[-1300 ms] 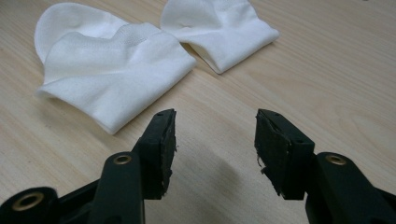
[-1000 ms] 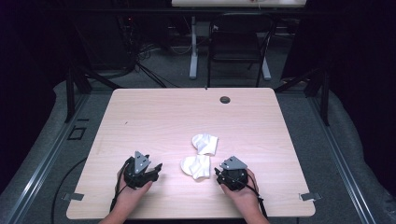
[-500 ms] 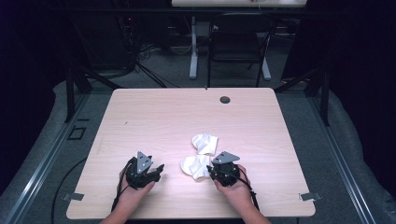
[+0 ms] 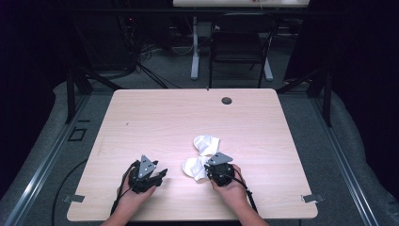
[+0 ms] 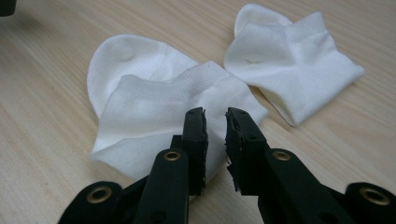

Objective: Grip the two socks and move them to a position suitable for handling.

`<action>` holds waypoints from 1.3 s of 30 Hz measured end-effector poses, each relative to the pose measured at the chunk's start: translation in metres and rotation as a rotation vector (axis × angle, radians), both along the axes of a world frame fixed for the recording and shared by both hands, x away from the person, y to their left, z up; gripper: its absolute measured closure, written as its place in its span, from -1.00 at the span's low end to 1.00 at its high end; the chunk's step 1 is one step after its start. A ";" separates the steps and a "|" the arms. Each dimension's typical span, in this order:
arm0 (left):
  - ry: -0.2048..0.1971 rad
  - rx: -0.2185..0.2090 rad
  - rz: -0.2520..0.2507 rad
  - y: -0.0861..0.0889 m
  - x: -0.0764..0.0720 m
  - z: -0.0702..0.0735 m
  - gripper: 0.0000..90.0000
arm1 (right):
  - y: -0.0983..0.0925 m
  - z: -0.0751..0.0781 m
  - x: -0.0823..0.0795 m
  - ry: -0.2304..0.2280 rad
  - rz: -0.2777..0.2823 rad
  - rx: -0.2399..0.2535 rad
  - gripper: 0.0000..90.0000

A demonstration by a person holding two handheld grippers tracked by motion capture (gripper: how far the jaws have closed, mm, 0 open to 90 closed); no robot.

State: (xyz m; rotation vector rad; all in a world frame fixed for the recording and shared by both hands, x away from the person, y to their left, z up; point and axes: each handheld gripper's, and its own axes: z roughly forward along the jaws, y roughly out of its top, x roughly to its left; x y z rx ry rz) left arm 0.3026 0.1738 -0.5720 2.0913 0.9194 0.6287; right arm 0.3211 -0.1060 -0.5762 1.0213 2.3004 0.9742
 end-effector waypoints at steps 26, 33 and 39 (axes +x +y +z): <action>0.053 -0.008 -0.004 -0.003 -0.005 0.001 0.74 | 0.003 -0.004 -0.006 0.042 0.079 0.010 0.86; 0.054 -0.004 -0.036 -0.007 -0.008 0.001 0.90 | 0.008 -0.004 -0.011 0.043 0.102 0.008 0.88; 0.047 0.008 -0.069 -0.013 -0.010 0.000 0.91 | 0.015 -0.004 -0.016 0.039 0.143 -0.004 0.88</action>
